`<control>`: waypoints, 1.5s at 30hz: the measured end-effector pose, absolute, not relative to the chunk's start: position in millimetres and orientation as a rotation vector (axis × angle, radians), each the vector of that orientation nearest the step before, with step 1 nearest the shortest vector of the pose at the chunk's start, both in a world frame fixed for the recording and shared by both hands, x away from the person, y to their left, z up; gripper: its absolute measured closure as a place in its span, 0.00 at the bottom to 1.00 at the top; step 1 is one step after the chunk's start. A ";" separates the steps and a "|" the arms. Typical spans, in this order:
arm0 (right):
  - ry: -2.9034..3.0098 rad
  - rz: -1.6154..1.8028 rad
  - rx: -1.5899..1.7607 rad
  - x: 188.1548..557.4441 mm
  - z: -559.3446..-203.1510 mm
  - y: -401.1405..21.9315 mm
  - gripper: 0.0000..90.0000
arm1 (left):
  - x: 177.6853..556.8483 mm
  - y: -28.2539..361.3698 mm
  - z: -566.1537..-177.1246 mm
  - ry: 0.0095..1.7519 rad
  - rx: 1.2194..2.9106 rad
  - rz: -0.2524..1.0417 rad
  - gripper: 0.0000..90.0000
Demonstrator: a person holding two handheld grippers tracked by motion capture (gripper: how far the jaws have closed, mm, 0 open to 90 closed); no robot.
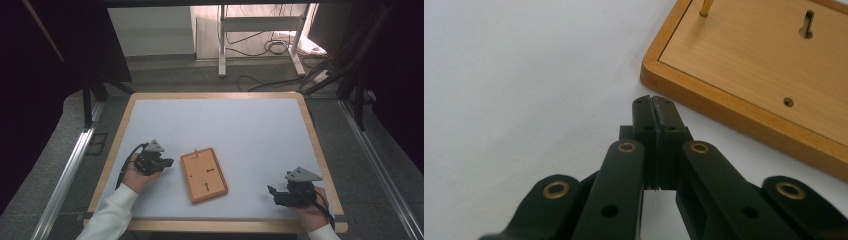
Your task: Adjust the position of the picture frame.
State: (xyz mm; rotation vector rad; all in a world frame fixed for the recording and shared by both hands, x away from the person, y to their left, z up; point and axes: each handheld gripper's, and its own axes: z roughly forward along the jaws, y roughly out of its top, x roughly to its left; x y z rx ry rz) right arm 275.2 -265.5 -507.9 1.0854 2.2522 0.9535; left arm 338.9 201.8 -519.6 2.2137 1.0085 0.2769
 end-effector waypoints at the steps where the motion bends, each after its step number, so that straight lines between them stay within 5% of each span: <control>1: 2.253 0.953 1.087 275.1 -508.2 -265.2 0.17 | 339.8 200.1 -520.3 1.009 2.218 0.282 1.00; 45: 2.263 0.945 1.086 276.6 -510.1 -265.1 0.17 | 385.7 156.2 -530.9 1.020 2.246 0.265 1.00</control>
